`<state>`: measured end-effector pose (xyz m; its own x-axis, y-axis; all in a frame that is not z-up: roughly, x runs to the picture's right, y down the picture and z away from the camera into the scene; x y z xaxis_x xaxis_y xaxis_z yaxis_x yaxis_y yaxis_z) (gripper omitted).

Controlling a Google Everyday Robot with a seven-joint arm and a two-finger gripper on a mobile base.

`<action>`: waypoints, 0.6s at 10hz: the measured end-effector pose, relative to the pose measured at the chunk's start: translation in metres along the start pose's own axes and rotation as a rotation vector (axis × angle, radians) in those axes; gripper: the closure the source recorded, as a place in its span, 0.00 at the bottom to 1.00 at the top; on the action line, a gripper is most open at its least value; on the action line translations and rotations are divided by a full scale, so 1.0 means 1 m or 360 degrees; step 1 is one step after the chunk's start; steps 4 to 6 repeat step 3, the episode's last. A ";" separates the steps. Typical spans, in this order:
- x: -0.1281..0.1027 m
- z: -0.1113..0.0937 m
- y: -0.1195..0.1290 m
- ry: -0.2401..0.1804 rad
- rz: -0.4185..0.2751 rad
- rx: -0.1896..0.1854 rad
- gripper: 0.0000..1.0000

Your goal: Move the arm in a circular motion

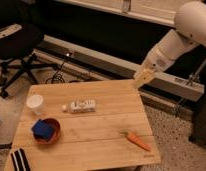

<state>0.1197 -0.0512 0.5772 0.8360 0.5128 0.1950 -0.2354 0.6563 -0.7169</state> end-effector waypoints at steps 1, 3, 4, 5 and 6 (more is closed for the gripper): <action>-0.018 0.009 -0.008 -0.0026 -0.0066 -0.0031 0.49; -0.061 0.029 -0.025 -0.0082 -0.0235 -0.0098 0.49; -0.061 0.029 -0.025 -0.0082 -0.0235 -0.0098 0.49; -0.061 0.029 -0.025 -0.0082 -0.0235 -0.0098 0.49; -0.061 0.029 -0.025 -0.0082 -0.0235 -0.0098 0.49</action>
